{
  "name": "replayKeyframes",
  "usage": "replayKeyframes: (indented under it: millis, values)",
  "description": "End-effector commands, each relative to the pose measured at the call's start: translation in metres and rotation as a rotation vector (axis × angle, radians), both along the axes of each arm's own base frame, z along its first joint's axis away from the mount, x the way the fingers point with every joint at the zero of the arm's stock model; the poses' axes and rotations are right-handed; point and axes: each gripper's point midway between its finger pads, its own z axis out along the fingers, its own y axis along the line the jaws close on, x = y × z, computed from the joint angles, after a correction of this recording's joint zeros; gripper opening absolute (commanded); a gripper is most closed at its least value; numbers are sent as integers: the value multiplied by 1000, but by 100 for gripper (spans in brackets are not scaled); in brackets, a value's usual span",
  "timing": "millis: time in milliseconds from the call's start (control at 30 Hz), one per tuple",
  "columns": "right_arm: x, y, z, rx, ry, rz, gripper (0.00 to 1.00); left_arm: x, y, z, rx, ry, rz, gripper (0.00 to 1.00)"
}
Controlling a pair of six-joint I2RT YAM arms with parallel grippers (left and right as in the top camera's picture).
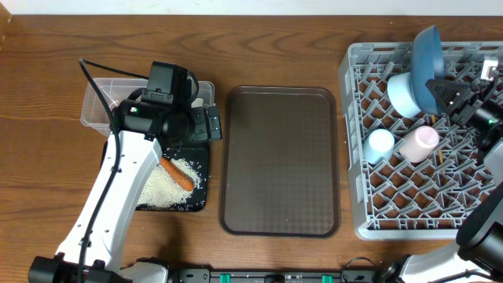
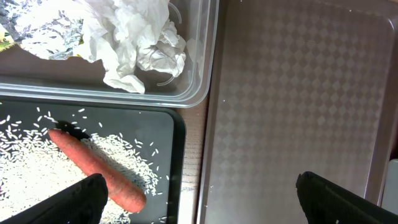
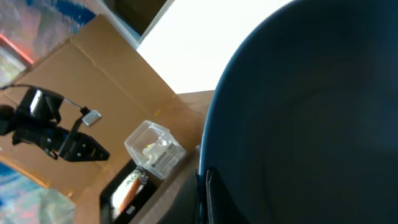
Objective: Sort waste into correct bins and load items into the dishwasher rack
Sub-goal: 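Lower the teal plate upright into the back-right rack slots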
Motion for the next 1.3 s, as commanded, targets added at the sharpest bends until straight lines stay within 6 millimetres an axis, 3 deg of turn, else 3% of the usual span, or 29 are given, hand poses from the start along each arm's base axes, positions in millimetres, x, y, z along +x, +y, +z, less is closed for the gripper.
replayKeyframes:
  millis: [0, 333, 500, 867, 967, 1067, 1100, 1167, 1200, 1267]
  values:
    - [2, -19, -9, 63, 89, -55, 1, -1, 3, -4, 13, 10, 3, 100]
    - [0, -61, 33, 157, 132, -194, 1, -1, 3, -4, 13, 10, 3, 100]
    - [-8, -91, 26, 227, 199, -276, 1, -1, 3, -4, 13, 10, 3, 100]
    - [-29, -130, -8, 407, 340, -446, 3, -1, 3, -4, 13, 10, 3, 100]
    - [-40, -145, -10, 471, 383, -479, 21, -1, 3, -4, 13, 10, 2, 100]
    - [-51, -159, -6, 547, 425, -503, 32, -1, 3, -4, 13, 10, 3, 100]
    - [-54, -162, -4, 557, 427, -506, 40, -1, 3, -4, 13, 10, 2, 100]
    - [-61, -168, 2, 577, 428, -512, 66, -1, 3, -4, 13, 10, 2, 100]
    - [-64, -170, 5, 589, 431, -513, 99, -1, 3, -4, 13, 10, 2, 100]
    - [-68, -171, 13, 606, 434, -509, 99, -1, 3, -4, 13, 10, 2, 100]
